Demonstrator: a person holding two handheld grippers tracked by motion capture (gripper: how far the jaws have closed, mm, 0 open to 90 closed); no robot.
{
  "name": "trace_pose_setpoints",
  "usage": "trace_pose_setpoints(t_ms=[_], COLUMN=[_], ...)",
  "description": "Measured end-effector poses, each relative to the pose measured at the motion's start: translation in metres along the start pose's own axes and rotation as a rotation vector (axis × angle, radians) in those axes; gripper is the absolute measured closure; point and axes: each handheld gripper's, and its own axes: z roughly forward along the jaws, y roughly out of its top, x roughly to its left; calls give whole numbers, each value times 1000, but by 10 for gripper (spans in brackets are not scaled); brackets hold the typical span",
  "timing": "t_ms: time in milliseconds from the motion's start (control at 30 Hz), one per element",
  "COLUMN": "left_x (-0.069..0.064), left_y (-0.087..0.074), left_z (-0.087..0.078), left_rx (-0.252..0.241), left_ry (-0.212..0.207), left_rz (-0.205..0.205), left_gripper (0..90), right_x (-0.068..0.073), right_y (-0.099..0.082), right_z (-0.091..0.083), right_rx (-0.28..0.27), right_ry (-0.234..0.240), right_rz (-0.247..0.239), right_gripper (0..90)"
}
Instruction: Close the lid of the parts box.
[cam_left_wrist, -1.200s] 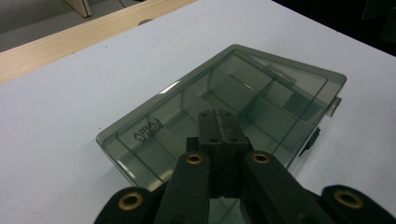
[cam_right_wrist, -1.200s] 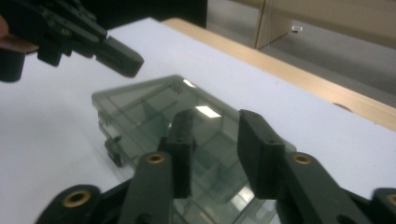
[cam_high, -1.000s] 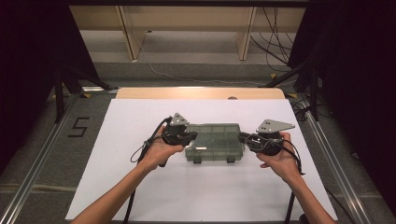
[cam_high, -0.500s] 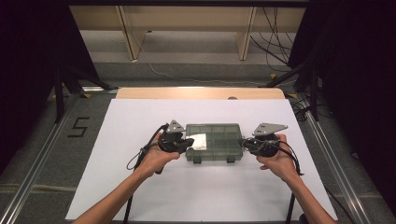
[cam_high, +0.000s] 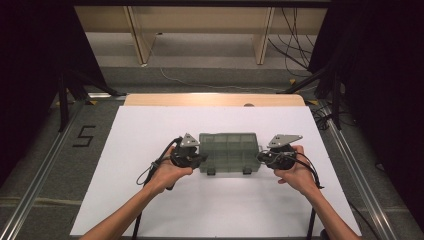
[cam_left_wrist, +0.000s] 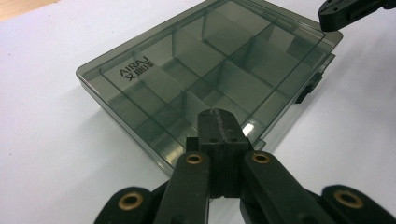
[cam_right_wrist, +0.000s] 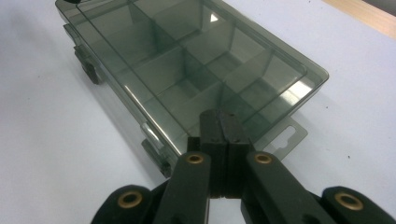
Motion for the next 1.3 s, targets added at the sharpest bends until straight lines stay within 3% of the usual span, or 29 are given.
trace_pose_setpoints(t_ms=[433,1300], left_x=[-3,-4], left_y=[-4,-5], left_z=[4,5], left_rx=[26,26], left_ry=[4,3], left_rz=[14,25], left_gripper=[895,895], right_x=[0,1], right_y=[-1,0], right_z=[1,3], right_rx=[11,11], right_ry=[2,10], right_rz=[-5,-12], right_gripper=[900,900])
